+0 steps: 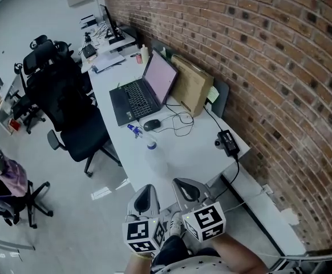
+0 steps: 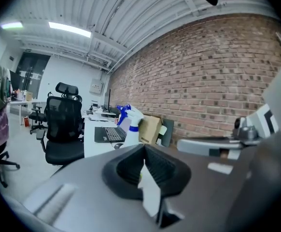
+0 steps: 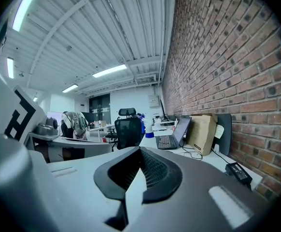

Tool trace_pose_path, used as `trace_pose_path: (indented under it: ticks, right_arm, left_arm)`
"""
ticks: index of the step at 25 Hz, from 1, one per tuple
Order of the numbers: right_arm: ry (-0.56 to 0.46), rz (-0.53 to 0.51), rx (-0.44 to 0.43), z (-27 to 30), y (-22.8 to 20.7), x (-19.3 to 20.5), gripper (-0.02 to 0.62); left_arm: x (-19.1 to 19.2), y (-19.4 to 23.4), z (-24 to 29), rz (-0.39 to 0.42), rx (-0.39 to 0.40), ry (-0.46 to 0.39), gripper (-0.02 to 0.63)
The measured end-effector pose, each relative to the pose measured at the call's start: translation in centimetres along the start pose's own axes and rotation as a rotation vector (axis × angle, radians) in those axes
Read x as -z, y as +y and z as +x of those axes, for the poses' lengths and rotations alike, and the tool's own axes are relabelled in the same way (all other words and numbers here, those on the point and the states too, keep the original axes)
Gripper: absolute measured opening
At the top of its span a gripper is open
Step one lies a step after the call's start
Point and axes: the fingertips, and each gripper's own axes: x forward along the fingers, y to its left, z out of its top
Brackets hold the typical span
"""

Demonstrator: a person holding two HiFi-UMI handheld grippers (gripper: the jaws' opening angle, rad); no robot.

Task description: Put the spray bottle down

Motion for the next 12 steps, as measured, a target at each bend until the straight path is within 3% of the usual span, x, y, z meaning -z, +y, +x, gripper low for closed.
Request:
trace_pose_path:
  ticks: [12]
  right_arm:
    - [-0.022, -0.016, -0.010, -3.1, 2.8, -0.6, -0.002]
  left_arm:
    - [-0.5, -1.4, -4.0, -0.003, 0.007, -0.016, 0.008]
